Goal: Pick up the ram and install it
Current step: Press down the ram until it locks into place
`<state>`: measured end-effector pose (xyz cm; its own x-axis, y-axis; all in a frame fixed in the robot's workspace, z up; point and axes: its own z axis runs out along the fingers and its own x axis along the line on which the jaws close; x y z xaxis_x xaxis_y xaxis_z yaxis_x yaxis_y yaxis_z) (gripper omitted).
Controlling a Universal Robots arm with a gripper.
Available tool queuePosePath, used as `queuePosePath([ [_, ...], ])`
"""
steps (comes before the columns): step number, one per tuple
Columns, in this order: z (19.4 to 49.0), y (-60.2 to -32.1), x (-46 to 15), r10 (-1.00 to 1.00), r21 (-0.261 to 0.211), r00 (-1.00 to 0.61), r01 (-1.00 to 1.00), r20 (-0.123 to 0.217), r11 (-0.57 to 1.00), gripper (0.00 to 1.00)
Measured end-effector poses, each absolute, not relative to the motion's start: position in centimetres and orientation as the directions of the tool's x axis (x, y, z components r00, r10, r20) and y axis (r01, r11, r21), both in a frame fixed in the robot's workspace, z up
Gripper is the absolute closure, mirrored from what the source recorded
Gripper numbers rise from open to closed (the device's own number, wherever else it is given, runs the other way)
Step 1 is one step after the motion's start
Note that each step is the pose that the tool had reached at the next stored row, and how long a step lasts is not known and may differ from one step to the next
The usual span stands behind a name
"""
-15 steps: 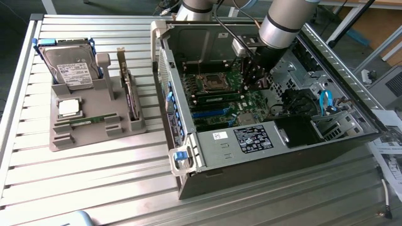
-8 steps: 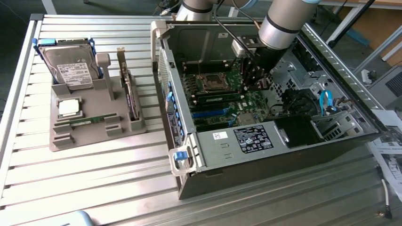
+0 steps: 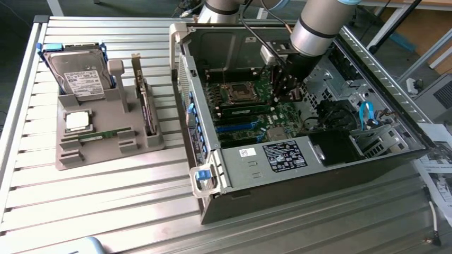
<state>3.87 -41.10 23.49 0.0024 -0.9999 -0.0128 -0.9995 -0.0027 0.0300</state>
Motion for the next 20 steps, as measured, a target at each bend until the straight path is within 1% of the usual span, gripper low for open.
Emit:
queuePosePath([
  [20,23.25,-41.10,3.87,-1.000,0.030,0.002,-1.000,-0.013,-0.003,0.90],
])
